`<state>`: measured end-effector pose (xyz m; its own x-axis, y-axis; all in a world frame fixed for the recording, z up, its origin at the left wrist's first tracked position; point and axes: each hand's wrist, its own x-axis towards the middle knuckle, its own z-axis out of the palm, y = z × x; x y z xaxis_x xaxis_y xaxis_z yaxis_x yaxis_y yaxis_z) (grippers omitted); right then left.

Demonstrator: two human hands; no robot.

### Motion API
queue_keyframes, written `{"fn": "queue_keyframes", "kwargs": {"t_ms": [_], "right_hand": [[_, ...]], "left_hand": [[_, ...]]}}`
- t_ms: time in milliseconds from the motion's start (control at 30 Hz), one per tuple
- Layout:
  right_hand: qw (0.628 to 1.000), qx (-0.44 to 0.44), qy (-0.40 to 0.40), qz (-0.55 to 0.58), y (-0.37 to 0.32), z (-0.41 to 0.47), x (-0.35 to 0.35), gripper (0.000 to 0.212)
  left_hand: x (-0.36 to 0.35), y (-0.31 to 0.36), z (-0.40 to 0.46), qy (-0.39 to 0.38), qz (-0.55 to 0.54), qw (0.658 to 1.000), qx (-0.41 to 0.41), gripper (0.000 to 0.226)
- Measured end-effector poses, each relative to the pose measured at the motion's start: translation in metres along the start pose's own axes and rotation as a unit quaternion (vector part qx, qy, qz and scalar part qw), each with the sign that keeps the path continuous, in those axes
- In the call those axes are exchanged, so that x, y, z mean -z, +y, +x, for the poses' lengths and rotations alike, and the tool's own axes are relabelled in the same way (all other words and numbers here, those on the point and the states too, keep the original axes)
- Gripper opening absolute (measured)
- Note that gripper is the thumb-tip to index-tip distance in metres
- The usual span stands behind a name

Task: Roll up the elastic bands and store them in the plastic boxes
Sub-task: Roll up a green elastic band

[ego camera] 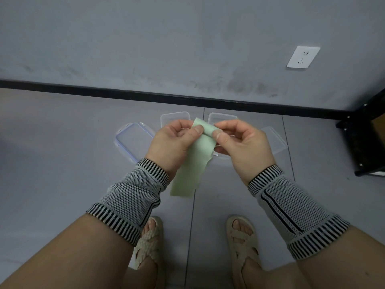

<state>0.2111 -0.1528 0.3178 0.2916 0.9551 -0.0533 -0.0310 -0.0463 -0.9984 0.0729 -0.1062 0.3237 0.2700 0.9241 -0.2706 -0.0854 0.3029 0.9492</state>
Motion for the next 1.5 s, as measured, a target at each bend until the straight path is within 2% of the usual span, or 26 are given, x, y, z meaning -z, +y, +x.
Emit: {"fn": "queue_keyframes", "kwargs": {"t_ms": [133,300,433,533,633,767,933,1133,1233,1500], "right_hand": [[1.0,0.011,0.009,-0.023,-0.002,0.002,0.005,0.017],[0.998,0.031,-0.004,-0.057,-0.004,0.004,0.007,0.024],[1.0,0.004,-0.009,-0.013,-0.002,0.004,0.005,0.03],[0.998,-0.039,-0.006,0.039,-0.002,0.006,0.007,0.017],[0.999,-0.041,-0.009,0.011,-0.001,0.007,0.009,0.006],[0.999,-0.024,-0.013,-0.03,0.0,0.007,0.009,0.005],[1.0,-0.023,-0.001,-0.019,0.0,0.008,0.01,0.005],[1.0,-0.028,0.007,-0.006,0.0,0.008,0.012,0.003],[0.999,-0.025,0.011,-0.021,0.0,0.008,0.013,0.004],[1.0,-0.019,0.008,-0.022,-0.001,0.008,0.012,0.006]], "left_hand": [[0.002,-0.001,0.001,-0.026,0.045,0.999,-0.004,0.002],[0.003,0.001,0.0,-0.04,0.025,0.999,0.018,0.011],[0.005,0.003,0.0,-0.038,-0.003,0.999,0.012,0.006],[0.008,0.004,0.001,-0.048,-0.025,0.999,0.006,0.013],[0.007,0.003,0.0,-0.06,-0.018,0.998,0.001,0.018],[0.006,0.003,-0.001,-0.068,-0.02,0.997,-0.001,0.022],[0.004,0.002,0.0,-0.055,-0.009,0.998,-0.001,0.024],[0.002,-0.003,-0.001,-0.047,0.131,0.989,0.043,0.011],[0.005,-0.004,0.001,-0.035,0.137,0.989,0.034,0.019],[0.009,0.003,0.001,-0.063,0.128,0.989,0.048,0.02]]}}
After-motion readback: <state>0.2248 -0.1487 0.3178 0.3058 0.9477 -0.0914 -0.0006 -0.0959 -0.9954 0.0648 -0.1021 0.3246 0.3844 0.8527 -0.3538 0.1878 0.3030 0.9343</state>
